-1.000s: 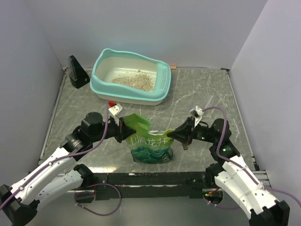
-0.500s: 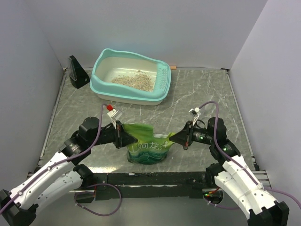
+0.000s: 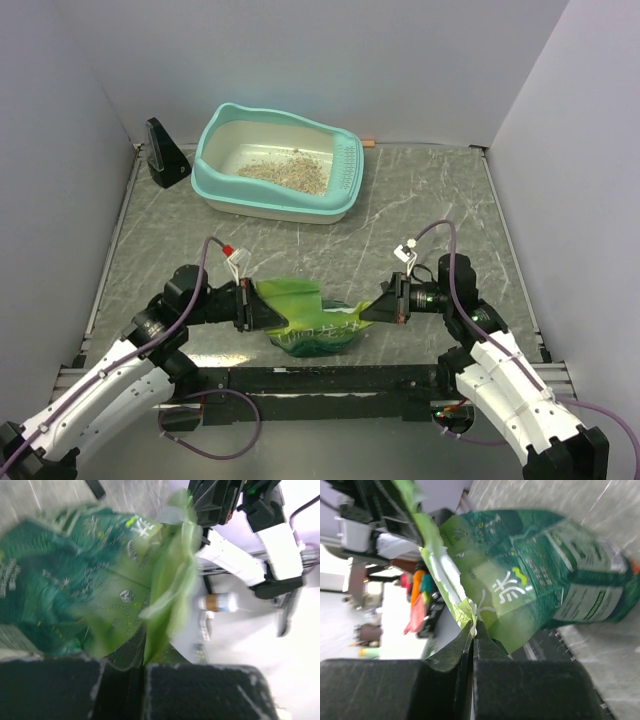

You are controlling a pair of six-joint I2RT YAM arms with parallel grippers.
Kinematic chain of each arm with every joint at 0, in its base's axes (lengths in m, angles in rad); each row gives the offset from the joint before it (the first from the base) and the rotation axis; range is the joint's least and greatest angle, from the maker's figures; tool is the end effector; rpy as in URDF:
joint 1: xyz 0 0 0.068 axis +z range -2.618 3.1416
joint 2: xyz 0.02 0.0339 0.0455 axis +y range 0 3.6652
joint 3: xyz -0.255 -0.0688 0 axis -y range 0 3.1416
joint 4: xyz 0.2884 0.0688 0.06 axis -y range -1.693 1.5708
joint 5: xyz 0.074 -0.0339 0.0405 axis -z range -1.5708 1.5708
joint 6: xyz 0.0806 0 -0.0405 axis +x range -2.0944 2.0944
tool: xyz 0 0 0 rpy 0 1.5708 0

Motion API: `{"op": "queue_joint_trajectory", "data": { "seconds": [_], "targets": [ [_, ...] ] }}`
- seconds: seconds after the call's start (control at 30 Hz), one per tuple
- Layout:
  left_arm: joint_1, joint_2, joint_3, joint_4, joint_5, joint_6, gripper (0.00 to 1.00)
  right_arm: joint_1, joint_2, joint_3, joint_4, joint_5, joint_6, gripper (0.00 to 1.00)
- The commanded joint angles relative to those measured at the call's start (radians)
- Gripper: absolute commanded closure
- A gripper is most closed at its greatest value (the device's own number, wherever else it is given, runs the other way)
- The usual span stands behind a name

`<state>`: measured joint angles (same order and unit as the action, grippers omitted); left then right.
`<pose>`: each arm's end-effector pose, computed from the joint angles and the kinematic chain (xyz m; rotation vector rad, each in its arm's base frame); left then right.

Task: Fill the litter box with clean litter

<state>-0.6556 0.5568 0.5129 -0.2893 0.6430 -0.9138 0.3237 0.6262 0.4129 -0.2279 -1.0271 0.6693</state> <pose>0.1490 -0.1756 0.2502 0.2291 2.1995 -1.5897 0.1796 0.1330 0.2111 -0.3681 2.1384 1.6300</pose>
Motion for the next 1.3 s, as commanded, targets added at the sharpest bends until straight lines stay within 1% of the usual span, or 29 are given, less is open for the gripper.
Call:
{"op": "queue_joint_trajectory", "data": {
  "seconds": [0.0,0.03,0.17,0.27,0.4,0.43,0.47,0.5,0.53,0.57,0.6,0.63,0.67,0.73,0.8,0.87,0.9,0.93,1.0,1.03,1.07,1.13,1.17,1.27],
  "targets": [
    [0.027,-0.080,-0.152,-0.033,0.087,-0.207,0.99,-0.026,-0.002,-0.052,-0.080,0.010,0.042,1.00],
    [0.028,-0.113,-0.174,0.001,0.101,-0.264,0.99,-0.026,0.003,-0.057,-0.111,0.015,0.042,1.00],
    [0.031,-0.207,-0.267,0.033,0.145,-0.387,0.99,-0.031,0.038,-0.056,-0.229,0.029,0.000,1.00],
    [0.031,-0.273,-0.304,-0.005,0.153,-0.436,0.99,-0.034,0.055,-0.040,-0.299,0.074,-0.048,1.00],
    [0.033,-0.308,-0.307,-0.022,0.172,-0.479,0.99,-0.035,0.050,-0.022,-0.317,0.098,-0.063,1.00],
    [0.033,-0.302,-0.306,-0.033,0.172,-0.471,0.99,-0.034,0.052,-0.013,-0.320,0.113,-0.088,0.85],
    [0.033,-0.295,-0.301,-0.042,0.173,-0.462,0.99,-0.035,0.050,0.003,-0.339,0.123,-0.108,0.74],
    [0.033,-0.287,-0.297,-0.069,0.173,-0.441,0.99,-0.034,0.049,0.044,-0.352,0.143,-0.135,0.71],
    [0.033,-0.267,-0.295,-0.073,0.176,-0.433,0.99,-0.034,0.044,0.064,-0.360,0.178,-0.181,0.71],
    [0.033,-0.256,-0.298,-0.074,0.181,-0.425,0.99,-0.034,0.037,0.082,-0.358,0.189,-0.191,0.70],
    [0.033,-0.239,-0.300,-0.061,0.182,-0.422,0.99,-0.034,0.018,0.113,-0.344,0.202,-0.197,0.67],
    [0.033,-0.232,-0.301,-0.048,0.185,-0.422,0.99,-0.032,0.010,0.130,-0.343,0.216,-0.209,0.54],
    [0.033,-0.224,-0.304,-0.039,0.187,-0.424,0.99,-0.031,0.004,0.151,-0.347,0.258,-0.220,0.48],
    [0.033,-0.204,-0.300,-0.030,0.190,-0.419,0.99,-0.026,-0.005,0.233,-0.379,0.288,-0.284,0.36],
    [0.034,-0.181,-0.295,-0.024,0.188,-0.410,0.99,-0.011,0.003,0.303,-0.381,0.318,-0.332,0.36],
    [0.034,-0.166,-0.287,-0.019,0.185,-0.404,0.99,0.069,0.024,0.334,-0.369,0.334,-0.353,0.37],
    [0.036,-0.155,-0.283,-0.019,0.182,-0.396,0.99,0.107,0.056,0.361,-0.361,0.373,-0.362,0.37],
    [0.036,-0.147,-0.278,-0.027,0.179,-0.392,0.99,0.208,0.076,0.375,-0.347,0.401,-0.367,0.37],
    [0.042,-0.133,-0.254,-0.042,0.170,-0.369,0.99,0.305,0.137,0.418,-0.341,0.491,-0.381,0.37],
    [0.045,-0.127,-0.248,-0.059,0.165,-0.359,0.99,0.345,0.156,0.431,-0.331,0.513,-0.384,0.37],
    [0.050,-0.123,-0.235,-0.074,0.158,-0.349,0.99,0.420,0.174,0.444,-0.327,0.538,-0.392,0.37],
    [0.066,-0.104,-0.225,-0.099,0.152,-0.317,0.99,0.478,0.205,0.480,-0.315,0.596,-0.419,0.37],
    [0.076,-0.098,-0.215,-0.120,0.150,-0.307,0.99,0.532,0.222,0.492,-0.309,0.604,-0.436,0.37],
    [0.114,-0.084,-0.200,-0.148,0.161,-0.275,0.99,0.595,0.266,0.532,-0.338,0.618,-0.514,0.38]
  ]
}}
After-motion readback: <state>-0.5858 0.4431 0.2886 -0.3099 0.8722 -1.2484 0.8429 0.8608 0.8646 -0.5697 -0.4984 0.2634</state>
